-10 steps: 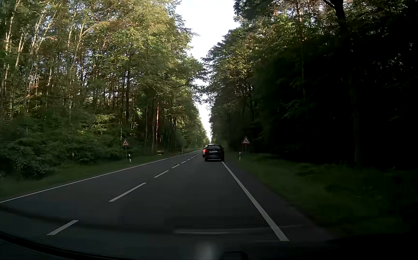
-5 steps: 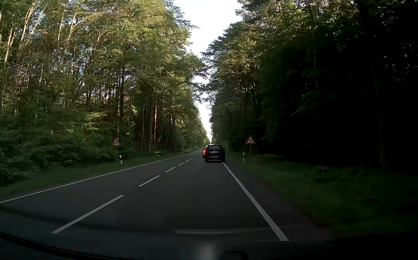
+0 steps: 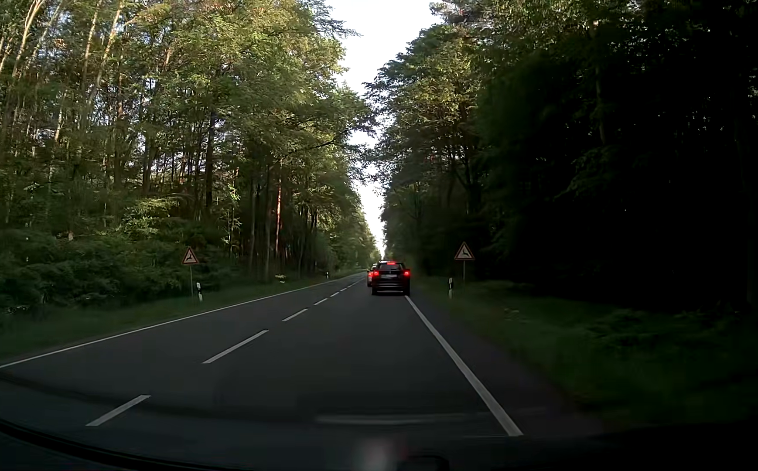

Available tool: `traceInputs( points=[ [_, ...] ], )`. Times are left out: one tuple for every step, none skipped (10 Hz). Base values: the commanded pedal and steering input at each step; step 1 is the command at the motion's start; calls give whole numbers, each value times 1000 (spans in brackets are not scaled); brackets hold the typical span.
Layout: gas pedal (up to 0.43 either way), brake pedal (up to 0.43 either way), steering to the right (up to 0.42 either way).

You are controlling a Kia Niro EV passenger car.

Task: Follow the waypoints while adhering to traffic rules and regulations

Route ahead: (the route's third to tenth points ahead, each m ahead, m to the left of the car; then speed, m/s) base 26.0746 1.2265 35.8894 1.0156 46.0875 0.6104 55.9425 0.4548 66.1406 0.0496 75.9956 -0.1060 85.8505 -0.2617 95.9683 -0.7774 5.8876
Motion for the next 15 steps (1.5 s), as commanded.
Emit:
traceInputs(
  points=[
    [0, 0, -3],
    [0, 0, -3],
    [0, 0, -3],
    [0, 0, -3],
    [0, 0, -3],
    [0, 0, -3],
    [0, 0, -3],
    [0, 0, -3],
    [0, 0, -3],
    [0, 0, -3],
    [0, 0, -3],
    [0, 0, -3],
    [0, 0, -3],
    [0, 0, -3],
    [0, 0, -3]
  ],
)
